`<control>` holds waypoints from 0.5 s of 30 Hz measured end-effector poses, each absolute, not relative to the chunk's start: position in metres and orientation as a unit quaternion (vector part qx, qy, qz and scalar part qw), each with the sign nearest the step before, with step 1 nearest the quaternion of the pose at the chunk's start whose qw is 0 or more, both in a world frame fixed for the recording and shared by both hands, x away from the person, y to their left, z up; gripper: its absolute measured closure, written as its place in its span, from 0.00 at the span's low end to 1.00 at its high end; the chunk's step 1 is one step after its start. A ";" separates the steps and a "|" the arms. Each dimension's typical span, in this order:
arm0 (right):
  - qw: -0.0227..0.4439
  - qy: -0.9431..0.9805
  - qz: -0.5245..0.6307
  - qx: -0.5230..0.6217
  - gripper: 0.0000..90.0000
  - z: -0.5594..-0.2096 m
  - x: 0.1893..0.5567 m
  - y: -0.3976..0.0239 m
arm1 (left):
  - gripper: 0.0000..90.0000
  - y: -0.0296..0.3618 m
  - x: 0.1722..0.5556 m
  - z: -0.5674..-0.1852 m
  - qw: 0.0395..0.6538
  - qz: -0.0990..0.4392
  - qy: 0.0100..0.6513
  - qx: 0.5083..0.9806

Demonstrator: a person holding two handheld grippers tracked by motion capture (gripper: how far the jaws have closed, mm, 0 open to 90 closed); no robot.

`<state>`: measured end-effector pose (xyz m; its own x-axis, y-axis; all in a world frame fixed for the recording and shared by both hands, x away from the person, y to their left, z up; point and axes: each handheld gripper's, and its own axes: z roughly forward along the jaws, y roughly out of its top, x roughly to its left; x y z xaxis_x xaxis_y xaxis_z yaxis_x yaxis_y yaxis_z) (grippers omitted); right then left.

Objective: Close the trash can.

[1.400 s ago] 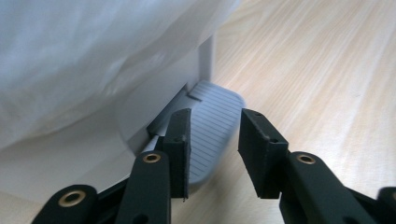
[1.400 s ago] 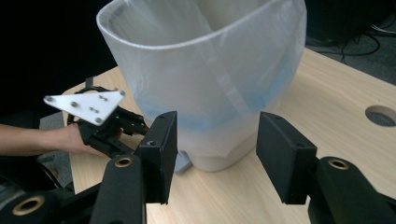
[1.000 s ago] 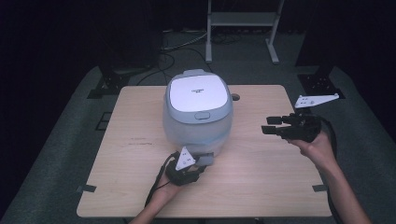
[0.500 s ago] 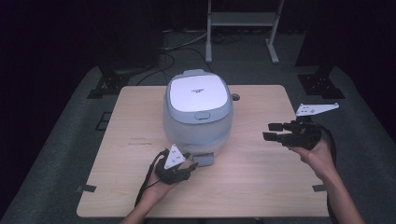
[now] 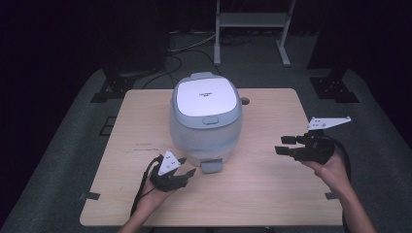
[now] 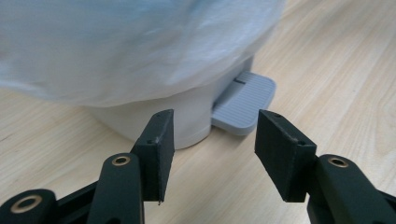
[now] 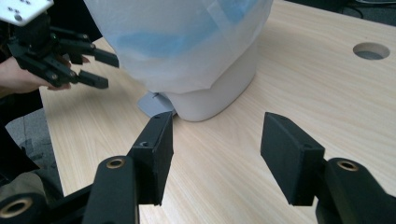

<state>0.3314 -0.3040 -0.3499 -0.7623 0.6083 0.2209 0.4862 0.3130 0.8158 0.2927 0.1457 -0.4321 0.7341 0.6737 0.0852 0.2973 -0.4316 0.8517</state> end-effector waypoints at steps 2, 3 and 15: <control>0.065 0.808 0.476 0.341 0.45 -0.352 0.330 -0.304 | 0.50 0.150 0.293 -0.431 0.444 0.216 0.302 0.815; 0.067 0.809 0.472 0.343 0.44 -0.355 0.328 -0.305 | 0.49 0.153 0.293 -0.430 0.444 0.218 0.304 0.814; 0.069 0.810 0.465 0.350 0.42 -0.368 0.321 -0.310 | 0.43 0.180 0.292 -0.422 0.446 0.238 0.329 0.798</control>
